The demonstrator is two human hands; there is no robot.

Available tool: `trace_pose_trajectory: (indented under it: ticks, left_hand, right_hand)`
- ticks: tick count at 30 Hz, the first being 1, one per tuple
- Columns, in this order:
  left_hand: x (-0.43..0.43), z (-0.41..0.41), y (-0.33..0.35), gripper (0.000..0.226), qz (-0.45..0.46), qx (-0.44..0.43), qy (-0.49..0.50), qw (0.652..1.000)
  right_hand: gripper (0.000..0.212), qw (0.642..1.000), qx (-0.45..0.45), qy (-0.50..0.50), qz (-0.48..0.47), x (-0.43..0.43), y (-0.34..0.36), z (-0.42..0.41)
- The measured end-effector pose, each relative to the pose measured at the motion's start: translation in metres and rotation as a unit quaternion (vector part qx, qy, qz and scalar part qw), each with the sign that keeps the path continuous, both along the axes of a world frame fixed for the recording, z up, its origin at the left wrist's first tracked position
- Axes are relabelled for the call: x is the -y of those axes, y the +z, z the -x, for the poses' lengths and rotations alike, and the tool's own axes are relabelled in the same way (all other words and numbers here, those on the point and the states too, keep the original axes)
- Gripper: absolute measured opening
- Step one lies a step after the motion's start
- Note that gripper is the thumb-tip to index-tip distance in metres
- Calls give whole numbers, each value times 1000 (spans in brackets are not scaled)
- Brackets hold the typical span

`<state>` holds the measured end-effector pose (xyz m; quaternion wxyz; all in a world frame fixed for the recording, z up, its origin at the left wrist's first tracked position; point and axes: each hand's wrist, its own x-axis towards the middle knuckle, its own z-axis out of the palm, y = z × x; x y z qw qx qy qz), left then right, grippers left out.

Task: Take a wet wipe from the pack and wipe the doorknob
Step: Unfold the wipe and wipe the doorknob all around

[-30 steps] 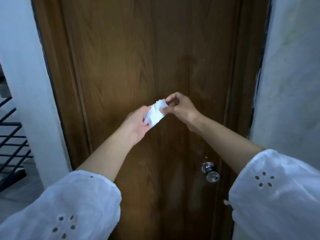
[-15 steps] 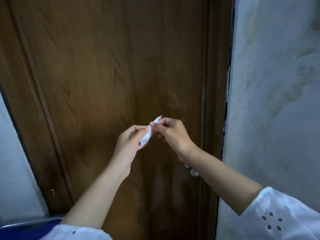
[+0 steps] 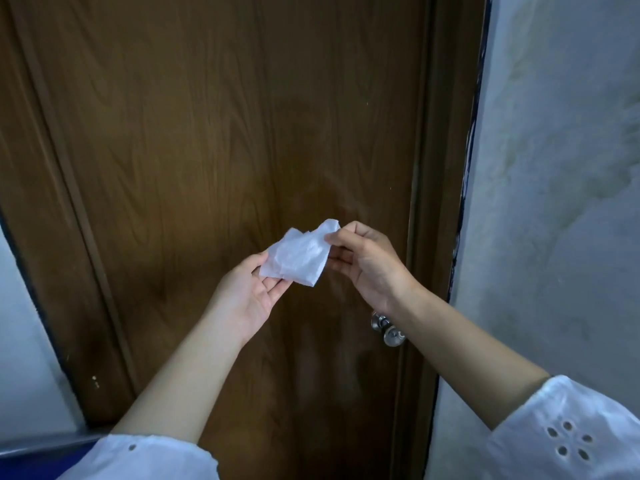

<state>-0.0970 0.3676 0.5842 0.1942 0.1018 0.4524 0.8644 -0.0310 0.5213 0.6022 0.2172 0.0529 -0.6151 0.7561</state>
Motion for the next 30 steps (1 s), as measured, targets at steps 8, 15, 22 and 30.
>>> trace_pose_trajectory:
  ticks: [8,15,22,30]
  left_hand:
    - [-3,-2,-5,21,4,-36,-8,999]
    - [-12,-12,-4,24,1,-75,11,997]
    - [-15,-27,-7,28,47,-152,40,986]
    - [-12,-28,-12,24,8,-122,19,992]
  right_hand:
    - [24,992,46,-110,-52,-5,-4,3]
    - [8,965,-33,-156,-209,11,-9,2]
    - [26,924,-45,-183,-334,21,-17,2]
    - [8,933,-58,-183,-306,14,-20,0]
